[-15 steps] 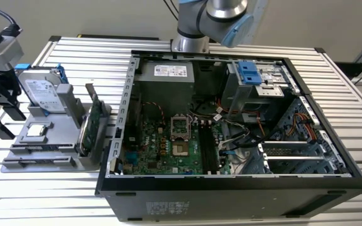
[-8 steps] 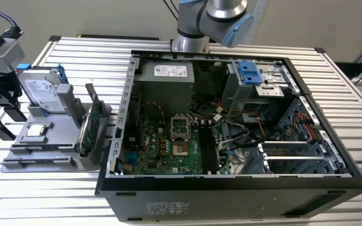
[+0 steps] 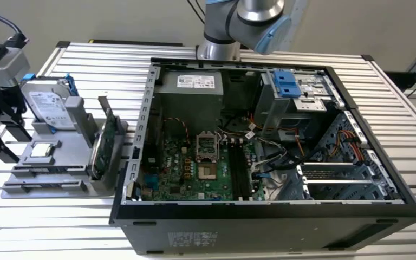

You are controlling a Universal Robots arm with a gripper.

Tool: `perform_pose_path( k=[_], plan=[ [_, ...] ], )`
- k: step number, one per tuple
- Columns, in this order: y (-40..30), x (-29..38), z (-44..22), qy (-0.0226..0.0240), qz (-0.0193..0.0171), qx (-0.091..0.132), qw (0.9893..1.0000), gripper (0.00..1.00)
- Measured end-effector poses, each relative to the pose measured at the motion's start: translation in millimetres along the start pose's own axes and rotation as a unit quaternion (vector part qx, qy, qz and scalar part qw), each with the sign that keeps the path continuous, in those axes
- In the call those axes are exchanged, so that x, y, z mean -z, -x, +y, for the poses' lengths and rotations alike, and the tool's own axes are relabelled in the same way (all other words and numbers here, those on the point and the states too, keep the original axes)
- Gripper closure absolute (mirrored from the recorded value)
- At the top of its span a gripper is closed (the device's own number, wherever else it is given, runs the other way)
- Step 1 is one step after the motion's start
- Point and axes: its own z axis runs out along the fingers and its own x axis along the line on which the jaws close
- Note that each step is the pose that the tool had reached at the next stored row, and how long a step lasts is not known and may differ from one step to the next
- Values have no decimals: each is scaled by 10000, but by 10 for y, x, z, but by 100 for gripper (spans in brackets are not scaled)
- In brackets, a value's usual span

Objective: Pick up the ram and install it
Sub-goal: 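Pick up the ram and move it above insertion slot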

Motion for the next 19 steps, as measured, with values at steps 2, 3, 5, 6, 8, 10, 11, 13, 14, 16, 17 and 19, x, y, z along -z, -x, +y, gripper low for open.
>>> perform_pose_path(
  k=[2,3,5,6,8,10,11,13,14,16,17,19],
  plan=[
    [0,-9,-1,-1,0,0,10000,0],
    [0,-14,-1,-1,0,0,10000,0],
    [0,-24,-1,-2,0,0,10000,0],
    [0,-32,-2,-3,0,0,10000,0],
    [0,-47,-2,-4,0,0,10000,0],
    [0,-64,-3,-4,0,0,10000,0],
    [0,-73,-3,-4,0,0,10000,0],
    [0,-90,-3,-5,0,0,10000,0],
    [0,-97,-3,-5,0,0,10000,0],
    [0,-111,-4,-6,0,0,10000,0],
    [0,-118,-4,-7,0,0,10000,0],
    [0,-129,-4,-9,-1,0,10000,0]
  ],
)
